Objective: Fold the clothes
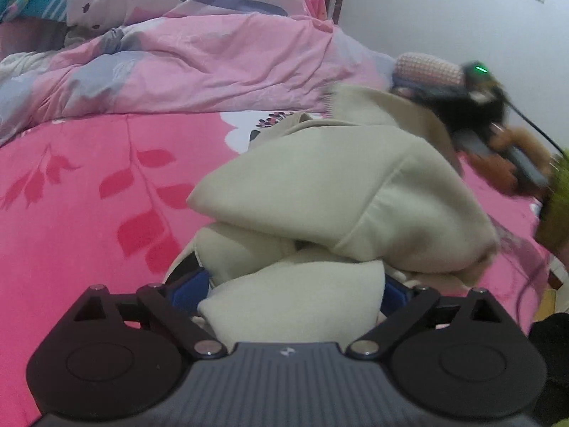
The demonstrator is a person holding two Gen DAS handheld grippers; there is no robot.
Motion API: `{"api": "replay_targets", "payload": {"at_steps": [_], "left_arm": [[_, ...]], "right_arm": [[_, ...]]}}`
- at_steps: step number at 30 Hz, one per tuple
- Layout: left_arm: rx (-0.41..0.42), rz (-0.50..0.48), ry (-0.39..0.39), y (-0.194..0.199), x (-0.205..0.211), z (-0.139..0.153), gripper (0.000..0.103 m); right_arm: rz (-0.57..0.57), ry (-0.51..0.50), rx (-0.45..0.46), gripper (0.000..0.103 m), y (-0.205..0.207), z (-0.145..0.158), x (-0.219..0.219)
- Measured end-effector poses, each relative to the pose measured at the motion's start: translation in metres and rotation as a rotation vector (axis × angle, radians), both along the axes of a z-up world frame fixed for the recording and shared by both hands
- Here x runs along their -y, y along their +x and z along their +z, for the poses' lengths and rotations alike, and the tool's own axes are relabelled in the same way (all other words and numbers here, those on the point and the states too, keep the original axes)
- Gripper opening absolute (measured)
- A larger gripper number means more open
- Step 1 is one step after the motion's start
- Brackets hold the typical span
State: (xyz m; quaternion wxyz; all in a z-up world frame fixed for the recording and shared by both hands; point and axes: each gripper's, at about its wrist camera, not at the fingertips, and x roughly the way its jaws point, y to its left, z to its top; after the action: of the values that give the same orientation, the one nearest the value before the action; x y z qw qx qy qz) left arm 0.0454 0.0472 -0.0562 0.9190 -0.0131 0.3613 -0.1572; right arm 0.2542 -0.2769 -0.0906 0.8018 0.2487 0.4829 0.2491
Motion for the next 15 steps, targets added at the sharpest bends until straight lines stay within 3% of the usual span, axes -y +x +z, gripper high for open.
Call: {"api": "replay_targets", "payload": {"at_steps": [5, 9, 15], "left_arm": [[0.081, 0.018, 0.061, 0.027, -0.016, 0.008, 0.098], [0.125, 0.094, 0.067, 0.055, -0.035, 0.017, 0.098], [0.069, 0.171, -0.056, 0.048, -0.057, 0.026, 0.097]], "right_arm": [[-0.016, 0.017, 0.034, 0.086, -0.068, 0.008, -0.001], [-0.030, 0.028, 0.068, 0.085, -0.111, 0.013, -0.012], [-0.076, -0.005, 0.161, 0.085, -0.153, 0.026, -0.023]]}}
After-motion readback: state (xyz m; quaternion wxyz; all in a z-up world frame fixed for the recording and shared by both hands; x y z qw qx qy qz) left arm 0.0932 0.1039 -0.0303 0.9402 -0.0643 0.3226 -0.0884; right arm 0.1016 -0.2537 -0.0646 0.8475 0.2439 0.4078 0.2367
